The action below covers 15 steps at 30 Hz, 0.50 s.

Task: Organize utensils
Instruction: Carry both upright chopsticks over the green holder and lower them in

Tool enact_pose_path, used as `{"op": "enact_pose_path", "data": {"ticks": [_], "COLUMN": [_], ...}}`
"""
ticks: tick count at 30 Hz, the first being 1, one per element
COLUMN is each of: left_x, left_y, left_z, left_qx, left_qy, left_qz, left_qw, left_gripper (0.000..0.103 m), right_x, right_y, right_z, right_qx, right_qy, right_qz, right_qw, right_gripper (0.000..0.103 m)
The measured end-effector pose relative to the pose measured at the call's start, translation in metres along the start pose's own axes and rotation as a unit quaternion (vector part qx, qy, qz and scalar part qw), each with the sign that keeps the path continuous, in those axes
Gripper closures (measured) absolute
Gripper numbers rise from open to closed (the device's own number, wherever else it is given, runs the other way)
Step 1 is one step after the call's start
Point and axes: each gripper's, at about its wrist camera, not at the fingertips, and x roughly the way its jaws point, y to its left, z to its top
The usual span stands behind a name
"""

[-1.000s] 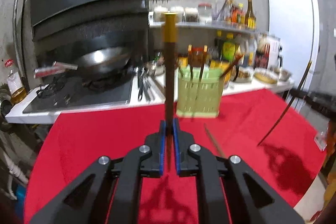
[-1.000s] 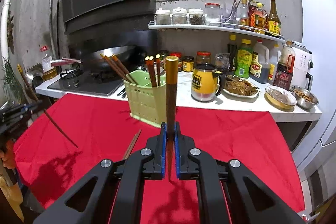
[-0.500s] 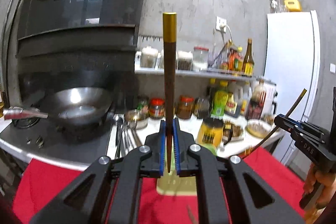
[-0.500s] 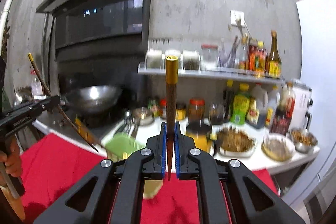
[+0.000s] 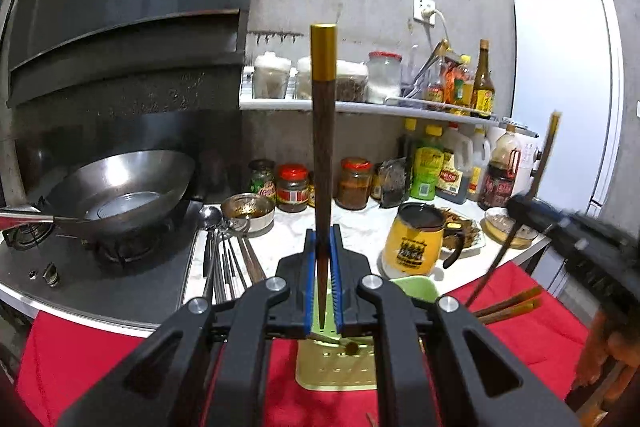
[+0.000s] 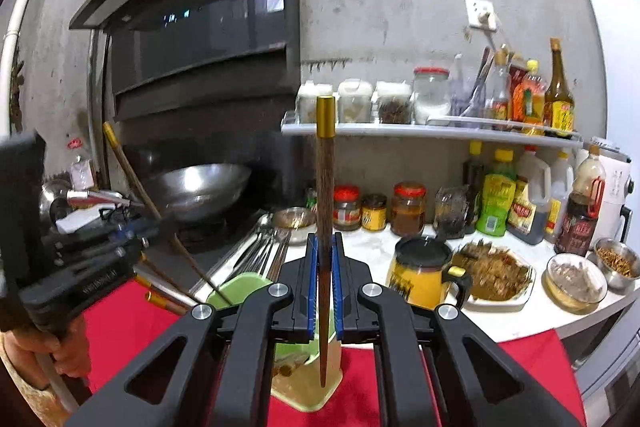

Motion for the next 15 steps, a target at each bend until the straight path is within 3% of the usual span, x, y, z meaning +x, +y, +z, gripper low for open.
{"op": "enact_pose_path", "data": {"ticks": [8,11,15], "left_x": [0.002,0.006,0.015], "left_y": [0.004,0.001,0.000], "left_z": [0.010,0.006,-0.004], "left_qx": [-0.004,0.003,0.006], "left_qy": [-0.012,-0.004,0.013], "left_qz": [-0.004,-0.005,-0.006], "left_qw": [0.9999,1.0000,0.9999], "left_gripper": [0.097,0.097,0.097], "right_x": [-0.011,-0.001,0.019], "right_y": [-0.003,-0.001,0.002], "right_z": [0.046,0.043,0.014], "right_qx": [-0.004,0.000,-0.003], "right_qy": [-0.061,-0.055,-0.015], "right_qz": [0.000,0.011,0.015], "right_qw": [0.998,0.998,1.000], "right_gripper": [0.096,0.096,0.096]}}
